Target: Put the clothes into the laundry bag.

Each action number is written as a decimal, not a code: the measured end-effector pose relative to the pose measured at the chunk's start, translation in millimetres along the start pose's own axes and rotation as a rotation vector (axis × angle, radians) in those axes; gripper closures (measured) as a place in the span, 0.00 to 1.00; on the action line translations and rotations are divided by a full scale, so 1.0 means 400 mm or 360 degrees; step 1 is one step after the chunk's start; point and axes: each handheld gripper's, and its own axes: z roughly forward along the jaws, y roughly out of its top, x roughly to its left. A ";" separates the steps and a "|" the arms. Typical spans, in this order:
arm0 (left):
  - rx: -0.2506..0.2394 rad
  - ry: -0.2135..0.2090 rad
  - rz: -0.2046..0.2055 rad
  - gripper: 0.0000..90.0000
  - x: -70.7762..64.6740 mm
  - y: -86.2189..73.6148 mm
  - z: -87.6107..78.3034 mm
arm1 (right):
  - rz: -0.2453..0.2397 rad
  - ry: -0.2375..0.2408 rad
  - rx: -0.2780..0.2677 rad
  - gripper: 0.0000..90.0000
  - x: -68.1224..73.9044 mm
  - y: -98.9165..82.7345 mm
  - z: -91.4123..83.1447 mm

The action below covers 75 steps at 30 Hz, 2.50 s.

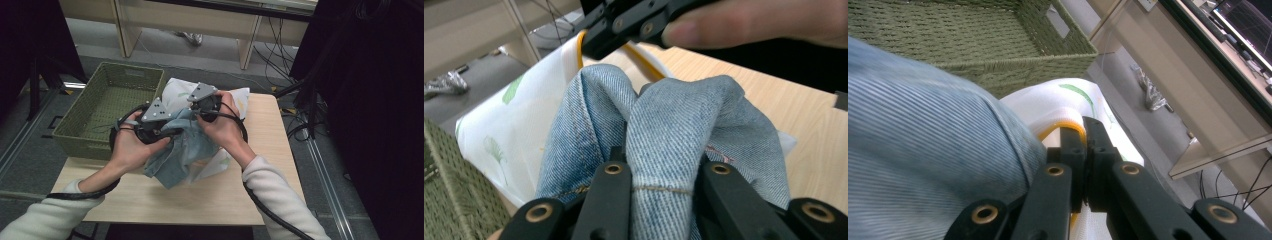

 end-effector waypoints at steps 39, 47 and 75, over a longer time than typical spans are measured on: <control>0.0030 0.0123 -0.0132 0.88 0.029 -0.001 0.126 | 0.0039 0.0013 -0.0036 1.00 0.000 0.004 -0.013; 0.0026 0.0134 -0.0148 0.88 0.032 -0.003 0.137 | 0.0040 0.0013 -0.0040 1.00 0.000 0.004 -0.013; 0.0029 0.0143 -0.0178 0.88 0.034 -0.022 0.192 | 0.0037 0.0014 -0.0041 1.00 -0.004 0.003 -0.014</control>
